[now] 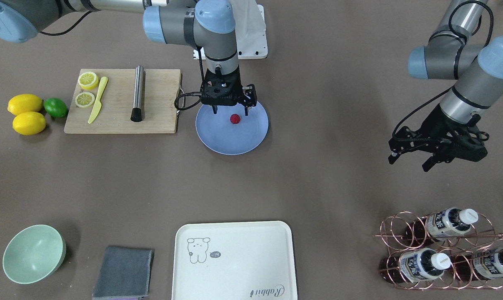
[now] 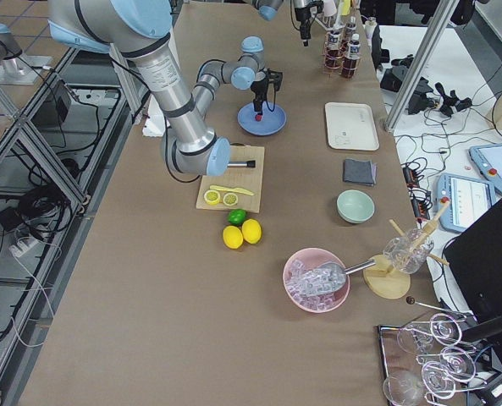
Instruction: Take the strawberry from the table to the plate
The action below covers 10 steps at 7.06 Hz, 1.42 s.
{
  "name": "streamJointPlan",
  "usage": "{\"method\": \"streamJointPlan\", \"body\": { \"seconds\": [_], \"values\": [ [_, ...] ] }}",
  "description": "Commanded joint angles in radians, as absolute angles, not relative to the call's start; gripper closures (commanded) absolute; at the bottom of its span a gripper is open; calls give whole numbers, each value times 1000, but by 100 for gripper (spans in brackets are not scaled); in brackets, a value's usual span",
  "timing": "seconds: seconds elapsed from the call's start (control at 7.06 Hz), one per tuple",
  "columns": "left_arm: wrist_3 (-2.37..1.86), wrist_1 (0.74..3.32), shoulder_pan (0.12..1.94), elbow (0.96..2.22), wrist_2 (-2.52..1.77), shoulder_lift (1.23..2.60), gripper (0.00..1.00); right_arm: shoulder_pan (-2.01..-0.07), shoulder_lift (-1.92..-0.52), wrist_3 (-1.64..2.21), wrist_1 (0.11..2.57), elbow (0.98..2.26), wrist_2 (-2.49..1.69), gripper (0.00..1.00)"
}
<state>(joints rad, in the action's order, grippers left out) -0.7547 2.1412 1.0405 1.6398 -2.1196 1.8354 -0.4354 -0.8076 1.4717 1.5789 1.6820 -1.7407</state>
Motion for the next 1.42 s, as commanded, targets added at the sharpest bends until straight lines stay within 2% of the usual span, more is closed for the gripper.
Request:
{"method": "streamJointPlan", "body": {
  "seconds": [0.0, 0.14, 0.28, 0.42, 0.85, 1.27],
  "values": [
    [-654, 2137, 1113, 1643, -2166, 1792, 2, -600, -828, 1387, 1728, 1796, -1930, 0],
    [-476, 2132, 1205, 1641, -2239, 1748, 2, -708, -907, 1244, 1812, 1889, -2001, 0],
    [-401, 2132, 1280, 1643, -2287, 1711, 2, -810, -1051, 1068, 1830, 1986, -2049, 0],
    [-312, 2132, 1348, 1643, -2339, 1669, 2, -934, -1186, 846, 1822, 2015, -2103, 0],
    [-3, 1950, 1465, 1670, -2367, 1590, 2, -1333, -1411, 174, 1818, 1846, -2276, 0],
    [114, 1839, 1486, 1660, -2356, 1578, 2, -1515, -1567, -40, 1786, 1772, -2365, 0]
  ]
}}
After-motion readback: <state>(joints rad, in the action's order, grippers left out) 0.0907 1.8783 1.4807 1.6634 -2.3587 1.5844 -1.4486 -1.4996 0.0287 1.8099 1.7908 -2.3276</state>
